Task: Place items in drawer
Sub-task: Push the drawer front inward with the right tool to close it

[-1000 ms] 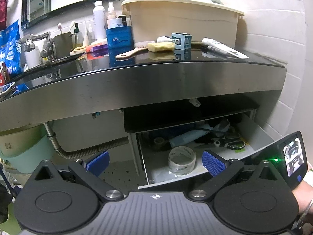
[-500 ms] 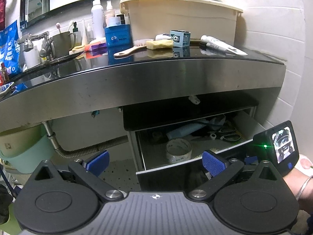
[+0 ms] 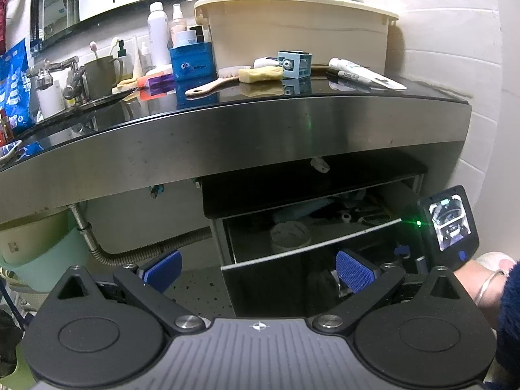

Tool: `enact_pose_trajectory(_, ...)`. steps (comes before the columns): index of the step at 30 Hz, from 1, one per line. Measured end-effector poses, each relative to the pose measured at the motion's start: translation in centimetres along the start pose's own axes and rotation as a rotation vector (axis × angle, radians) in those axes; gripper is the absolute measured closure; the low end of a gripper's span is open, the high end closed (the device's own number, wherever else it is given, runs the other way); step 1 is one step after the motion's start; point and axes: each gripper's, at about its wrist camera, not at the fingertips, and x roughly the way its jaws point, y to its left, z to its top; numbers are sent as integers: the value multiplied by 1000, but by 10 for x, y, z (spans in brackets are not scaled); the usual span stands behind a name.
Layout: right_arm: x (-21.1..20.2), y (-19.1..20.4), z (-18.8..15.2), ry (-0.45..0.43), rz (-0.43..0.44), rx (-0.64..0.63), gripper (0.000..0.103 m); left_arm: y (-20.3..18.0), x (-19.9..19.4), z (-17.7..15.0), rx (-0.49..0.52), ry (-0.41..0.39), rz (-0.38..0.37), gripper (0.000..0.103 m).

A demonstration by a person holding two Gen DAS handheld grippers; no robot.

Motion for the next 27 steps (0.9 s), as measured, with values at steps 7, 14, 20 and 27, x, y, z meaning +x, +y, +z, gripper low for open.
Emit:
enact_pose_trajectory(7, -2, 0, -3, -17, -2, 1, 7, -1, 1, 0, 3, 5, -3, 1)
enact_pose_trajectory(14, -3, 0, -6, -32, -2, 1, 6, -1, 3, -1, 4, 12, -7, 1)
enact_pose_trajectory(20, -5, 0, -10, -51, 1, 2, 6, 0, 4, -1, 1, 19, -10, 1)
enact_pose_trajectory(27, -4, 3, -13, -62, -4, 0, 0, 0, 3, -1, 4, 20, -7, 1)
